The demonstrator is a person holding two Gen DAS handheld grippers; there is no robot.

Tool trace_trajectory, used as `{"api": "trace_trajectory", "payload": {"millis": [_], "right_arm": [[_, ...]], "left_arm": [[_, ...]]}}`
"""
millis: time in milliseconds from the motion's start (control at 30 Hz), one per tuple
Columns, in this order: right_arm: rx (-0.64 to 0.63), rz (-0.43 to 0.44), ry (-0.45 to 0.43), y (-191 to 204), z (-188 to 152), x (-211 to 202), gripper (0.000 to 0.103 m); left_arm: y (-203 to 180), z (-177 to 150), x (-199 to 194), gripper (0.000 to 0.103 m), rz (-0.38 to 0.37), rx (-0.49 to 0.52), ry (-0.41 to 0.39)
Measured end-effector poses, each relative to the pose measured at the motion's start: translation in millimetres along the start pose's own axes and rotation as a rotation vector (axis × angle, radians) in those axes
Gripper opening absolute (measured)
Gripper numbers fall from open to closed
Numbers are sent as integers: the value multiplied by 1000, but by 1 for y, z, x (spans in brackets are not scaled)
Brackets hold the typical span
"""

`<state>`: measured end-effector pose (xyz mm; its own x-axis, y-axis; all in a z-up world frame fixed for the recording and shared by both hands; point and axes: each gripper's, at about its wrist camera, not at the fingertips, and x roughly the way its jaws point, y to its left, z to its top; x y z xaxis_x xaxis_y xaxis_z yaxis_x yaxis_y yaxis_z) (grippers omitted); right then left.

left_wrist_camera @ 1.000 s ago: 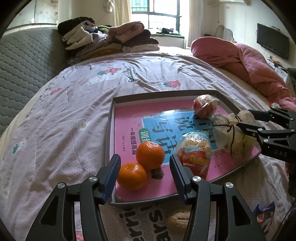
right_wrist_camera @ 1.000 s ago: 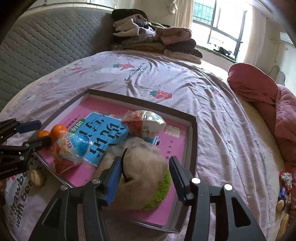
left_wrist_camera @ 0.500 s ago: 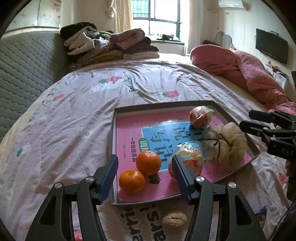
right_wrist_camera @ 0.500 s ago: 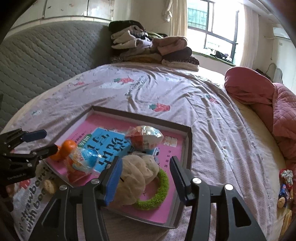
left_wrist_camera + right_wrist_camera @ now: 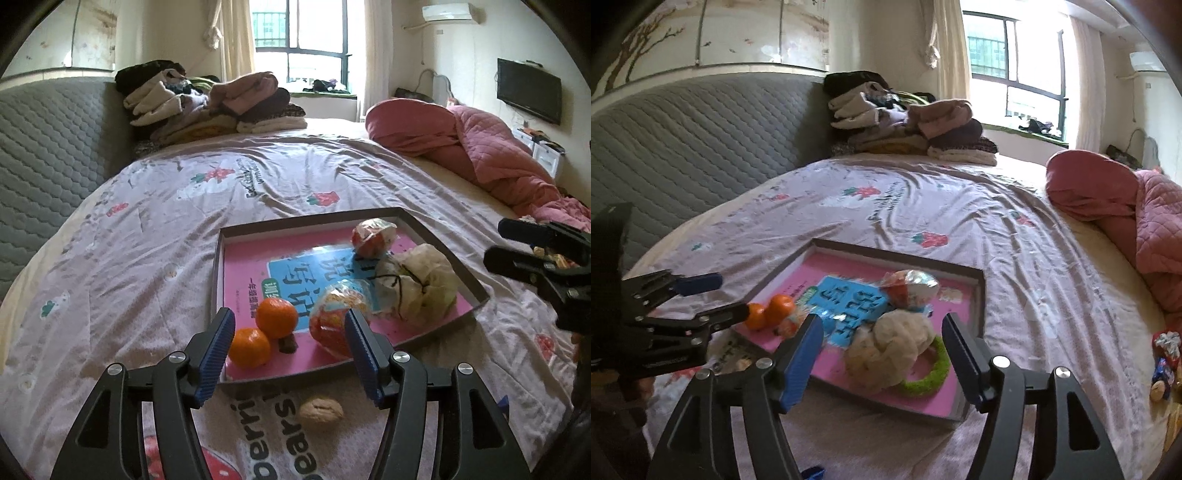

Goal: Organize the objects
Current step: 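Withdraw the left tool from the tray while the right tool moves to the blue Oreo pack, then close the right tool on the Oreo pack while the left tool approaches the walnut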

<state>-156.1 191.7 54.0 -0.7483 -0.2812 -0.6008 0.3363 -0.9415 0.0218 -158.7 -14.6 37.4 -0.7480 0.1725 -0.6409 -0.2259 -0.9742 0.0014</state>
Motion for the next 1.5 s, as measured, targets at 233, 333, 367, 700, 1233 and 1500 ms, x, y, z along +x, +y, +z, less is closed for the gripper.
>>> {"api": "trace_trajectory", "payload": {"millis": [233, 333, 367, 700, 1233, 1500], "right_arm": [[-40, 53, 2, 13, -28, -17, 67], [-68, 61, 10, 22, -38, -22, 67], [-80, 60, 11, 26, -44, -25, 67], [-117, 62, 39, 39, -72, -32, 67], [-199, 82, 106, 54, -109, -33, 67], [-201, 77, 160, 53, -123, -30, 67]], "left_arm": [[-6, -20, -7, 63, -4, 4, 19], [-8, -30, -9, 63, -4, 3, 26], [-9, -33, -10, 63, -1, 7, 28], [-20, -55, -13, 63, 4, 37, 54], [-16, -77, -9, 63, -16, -3, 113], [-12, -86, -11, 63, -20, -18, 126]]}}
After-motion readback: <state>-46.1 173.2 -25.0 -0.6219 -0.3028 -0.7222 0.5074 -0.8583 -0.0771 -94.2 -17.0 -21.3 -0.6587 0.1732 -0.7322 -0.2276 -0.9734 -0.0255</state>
